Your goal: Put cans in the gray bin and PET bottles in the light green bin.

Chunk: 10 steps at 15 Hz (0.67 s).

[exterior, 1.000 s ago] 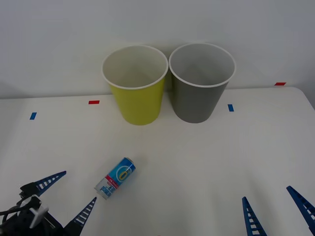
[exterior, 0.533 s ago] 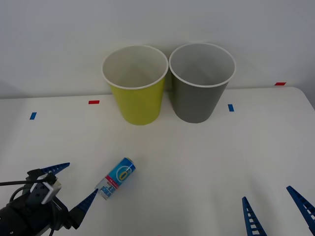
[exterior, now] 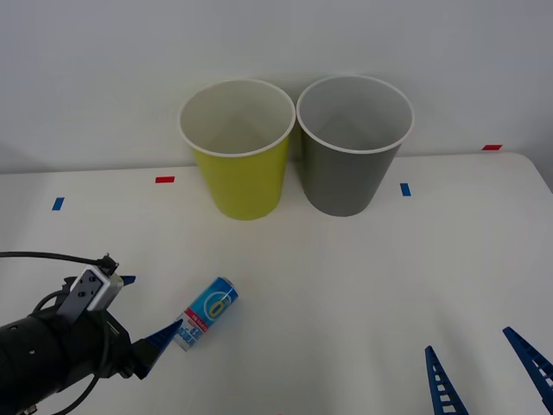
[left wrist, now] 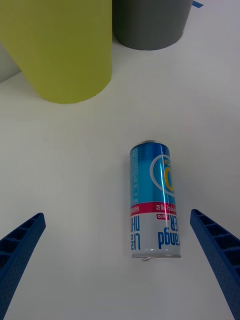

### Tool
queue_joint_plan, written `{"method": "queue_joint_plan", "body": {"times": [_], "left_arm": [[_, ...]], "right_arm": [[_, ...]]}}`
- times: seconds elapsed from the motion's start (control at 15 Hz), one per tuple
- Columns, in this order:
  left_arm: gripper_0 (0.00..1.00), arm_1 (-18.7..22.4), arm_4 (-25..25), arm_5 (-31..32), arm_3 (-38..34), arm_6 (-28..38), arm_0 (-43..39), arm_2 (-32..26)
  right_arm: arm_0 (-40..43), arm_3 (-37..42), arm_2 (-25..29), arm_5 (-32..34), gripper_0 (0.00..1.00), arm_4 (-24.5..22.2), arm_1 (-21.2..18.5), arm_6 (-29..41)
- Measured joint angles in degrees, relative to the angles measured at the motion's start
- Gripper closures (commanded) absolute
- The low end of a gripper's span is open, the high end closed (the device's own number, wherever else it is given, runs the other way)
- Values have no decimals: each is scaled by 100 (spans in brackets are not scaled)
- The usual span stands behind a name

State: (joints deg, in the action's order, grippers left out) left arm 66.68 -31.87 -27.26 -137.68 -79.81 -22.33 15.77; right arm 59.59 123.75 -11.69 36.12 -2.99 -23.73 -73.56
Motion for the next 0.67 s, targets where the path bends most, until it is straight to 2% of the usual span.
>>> {"method": "queue_joint_plan", "body": {"times": [0.33, 0.67], "left_arm": [[0, 53, -1106, -1248, -195, -168, 1015, 110], [0, 136, -1194, -1493, 11, -36, 2046, 1044]], "right_arm": [[0, 0, 0, 0, 0, 0, 0, 0], [0, 0, 0, 0, 0, 0, 0, 0]]}}
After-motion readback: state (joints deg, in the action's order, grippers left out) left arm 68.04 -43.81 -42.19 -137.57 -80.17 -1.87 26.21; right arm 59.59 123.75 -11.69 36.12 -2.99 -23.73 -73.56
